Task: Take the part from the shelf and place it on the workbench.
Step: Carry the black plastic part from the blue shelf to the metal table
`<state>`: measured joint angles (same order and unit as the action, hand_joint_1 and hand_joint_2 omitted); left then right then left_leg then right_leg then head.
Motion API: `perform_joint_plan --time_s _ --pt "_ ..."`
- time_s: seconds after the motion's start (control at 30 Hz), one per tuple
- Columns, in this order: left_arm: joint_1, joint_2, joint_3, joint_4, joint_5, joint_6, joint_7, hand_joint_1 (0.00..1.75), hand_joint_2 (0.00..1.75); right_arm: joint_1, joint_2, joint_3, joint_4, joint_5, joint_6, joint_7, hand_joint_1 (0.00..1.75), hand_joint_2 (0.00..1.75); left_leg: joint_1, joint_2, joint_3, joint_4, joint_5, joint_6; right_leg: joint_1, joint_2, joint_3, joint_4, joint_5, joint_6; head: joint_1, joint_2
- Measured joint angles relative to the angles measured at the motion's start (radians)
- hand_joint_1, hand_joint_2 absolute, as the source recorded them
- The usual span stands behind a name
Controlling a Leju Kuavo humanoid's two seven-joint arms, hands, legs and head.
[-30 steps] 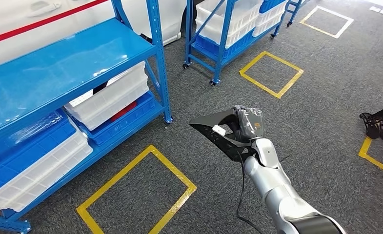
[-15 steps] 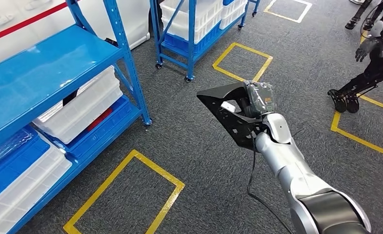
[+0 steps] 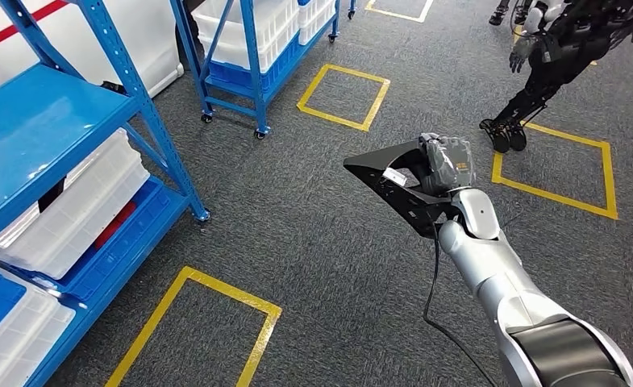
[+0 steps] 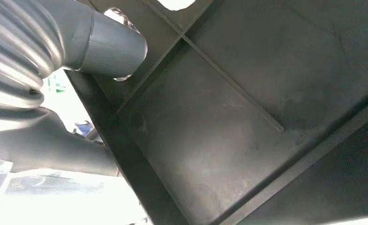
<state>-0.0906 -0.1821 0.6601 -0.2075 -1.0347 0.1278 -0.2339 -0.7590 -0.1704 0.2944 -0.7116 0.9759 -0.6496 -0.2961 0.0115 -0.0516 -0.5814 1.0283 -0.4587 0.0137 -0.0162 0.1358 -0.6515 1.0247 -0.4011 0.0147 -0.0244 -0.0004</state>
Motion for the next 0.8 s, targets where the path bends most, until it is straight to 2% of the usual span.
perform_joint_plan --time_s 0.03,0.07,0.13,0.17,0.2,0.23,0.27,0.3,0.37,0.4,0.43,0.5,0.53,0.57,0.63,0.67,0.7,0.73,0.77,0.8 --pt "-0.001 -0.001 0.000 0.000 0.002 0.002 0.000 0.00 1.75 0.003 -0.003 0.001 -0.003 0.001 -0.002 0.004 1.75 1.75 0.000 0.012 0.003 -0.006 0.004 0.007 0.000 -0.015 -0.004 0.007 -0.005 0.005 0.000 0.000" --pt "-0.001 -0.001 0.001 0.000 0.004 0.004 -0.001 0.00 1.75 0.004 -0.006 0.003 -0.005 0.003 -0.003 0.008 1.75 1.75 0.000 0.024 0.007 -0.013 0.008 0.014 0.001 -0.040 -0.015 0.030 -0.021 0.009 0.000 0.000" --pt "-0.001 -0.002 0.001 0.000 0.005 0.008 -0.002 0.00 1.75 0.005 -0.007 0.011 -0.009 0.005 -0.005 0.014 1.75 1.75 -0.002 0.048 0.010 -0.021 0.011 0.023 0.003 -0.104 -0.067 0.140 -0.079 0.016 0.000 0.000" --pt "0.001 -0.002 0.002 0.000 0.005 0.009 -0.002 0.00 1.75 0.007 -0.007 0.014 -0.010 0.006 -0.005 0.017 1.75 1.75 -0.005 0.059 0.010 -0.021 0.011 0.025 0.001 -0.120 -0.101 0.209 -0.107 0.019 0.000 0.000" --pt "0.003 -0.002 0.002 0.000 0.005 0.009 -0.002 0.00 1.75 0.012 -0.007 0.016 -0.012 0.006 -0.005 0.020 1.75 1.75 -0.006 0.070 0.010 -0.021 0.010 0.026 0.000 -0.128 -0.127 0.263 -0.124 0.021 0.000 0.000" --pt "0.004 -0.002 0.002 0.000 0.005 0.010 -0.002 0.00 1.75 0.018 -0.008 0.017 -0.013 0.006 -0.006 0.022 1.75 1.75 -0.007 0.082 0.010 -0.021 0.009 0.026 -0.002 -0.131 -0.136 0.282 -0.123 0.022 0.000 0.000" --pt "0.004 -0.002 0.002 0.000 0.004 0.010 -0.002 0.00 1.75 0.023 -0.009 0.017 -0.015 0.006 -0.007 0.023 1.75 1.75 -0.008 0.093 0.011 -0.020 0.007 0.025 -0.003 -0.134 -0.125 0.262 -0.105 0.022 0.000 0.000" --pt "0.004 -0.002 0.002 0.000 0.003 0.010 -0.002 0.00 1.75 0.027 -0.010 0.017 -0.019 0.006 -0.007 0.024 1.75 1.75 -0.008 0.104 0.013 -0.020 0.005 0.023 -0.003 -0.142 -0.091 0.202 -0.074 0.021 0.000 0.000" --pt "0.003 -0.003 0.002 0.000 0.002 0.009 -0.003 0.00 1.75 0.032 -0.013 0.019 -0.032 0.006 -0.009 0.026 1.75 1.75 -0.012 0.125 0.017 -0.019 0.000 0.017 0.003 -0.184 -0.014 0.057 -0.025 0.012 0.000 0.000" --pt "0.003 -0.003 0.002 0.000 0.002 0.009 -0.003 0.00 1.75 0.033 -0.014 0.019 -0.039 0.006 -0.010 0.028 1.75 1.75 -0.015 0.133 0.019 -0.019 -0.003 0.013 0.007 -0.199 0.011 0.011 -0.014 0.007 0.000 0.000" --pt "0.003 -0.003 0.002 0.000 0.001 0.009 -0.002 0.00 1.75 0.034 -0.015 0.020 -0.045 0.007 -0.010 0.031 1.75 1.75 -0.018 0.142 0.021 -0.019 -0.006 0.007 0.012 -0.205 0.018 -0.006 -0.014 0.001 0.000 0.000" --pt "0.003 -0.003 0.003 0.000 -0.001 0.008 -0.002 0.00 1.75 0.039 -0.019 0.020 -0.055 0.009 -0.011 0.036 1.75 1.75 -0.019 0.161 0.027 -0.021 -0.010 -0.003 0.014 -0.181 0.017 -0.008 -0.012 -0.010 0.000 0.000" --pt "0.003 -0.003 0.003 0.000 -0.002 0.008 -0.002 0.00 1.75 0.041 -0.022 0.021 -0.061 0.011 -0.011 0.038 1.75 1.75 -0.018 0.157 0.029 -0.018 -0.016 -0.010 0.012 -0.169 0.019 -0.011 -0.011 -0.015 0.000 0.000" --pt "0.003 -0.003 0.003 0.000 -0.004 0.008 -0.002 0.00 1.75 0.042 -0.024 0.021 -0.066 0.012 -0.010 0.039 1.75 1.75 -0.015 0.139 0.025 -0.003 -0.029 -0.014 0.010 -0.158 0.021 -0.014 -0.009 -0.020 0.000 0.000" --pt "0.004 -0.003 0.003 0.000 -0.006 0.008 0.000 0.00 1.75 0.041 -0.025 0.023 -0.074 0.014 -0.008 0.043 1.75 1.75 -0.010 0.085 -0.014 0.088 -0.083 -0.021 0.006 -0.138 0.024 -0.018 -0.006 -0.031 0.000 0.000" --pt "0.006 -0.003 0.003 0.000 -0.006 0.008 0.000 0.00 1.75 0.041 -0.025 0.024 -0.077 0.015 -0.007 0.044 1.75 1.75 -0.009 0.068 -0.048 0.160 -0.116 -0.022 0.006 -0.127 0.023 -0.018 -0.006 -0.035 0.000 0.000" --pt "0.009 -0.003 0.003 0.001 -0.006 0.008 0.001 0.00 1.75 0.042 -0.025 0.024 -0.078 0.015 -0.006 0.044 1.75 1.75 -0.009 0.062 -0.082 0.228 -0.141 -0.023 0.007 -0.115 0.023 -0.018 -0.006 -0.037 0.000 0.000" --pt "0.011 -0.003 0.004 0.001 -0.006 0.008 0.001 0.00 1.75 0.044 -0.025 0.025 -0.079 0.016 -0.006 0.045 1.75 1.75 -0.009 0.060 -0.107 0.273 -0.150 -0.023 0.008 -0.101 0.023 -0.018 -0.006 -0.038 0.000 0.000" --pt "0.013 -0.003 0.004 0.001 -0.006 0.008 0.001 0.00 1.75 0.046 -0.025 0.025 -0.079 0.016 -0.005 0.045 1.75 1.75 -0.009 0.059 -0.115 0.281 -0.138 -0.023 0.009 -0.087 0.023 -0.017 -0.006 -0.038 0.000 0.000" --pt "0.014 -0.003 0.004 0.001 -0.006 0.008 0.001 0.00 1.75 0.048 -0.025 0.025 -0.079 0.017 -0.005 0.045 1.75 1.75 -0.009 0.056 -0.104 0.247 -0.107 -0.021 0.009 -0.072 0.023 -0.015 -0.006 -0.037 0.000 0.000"
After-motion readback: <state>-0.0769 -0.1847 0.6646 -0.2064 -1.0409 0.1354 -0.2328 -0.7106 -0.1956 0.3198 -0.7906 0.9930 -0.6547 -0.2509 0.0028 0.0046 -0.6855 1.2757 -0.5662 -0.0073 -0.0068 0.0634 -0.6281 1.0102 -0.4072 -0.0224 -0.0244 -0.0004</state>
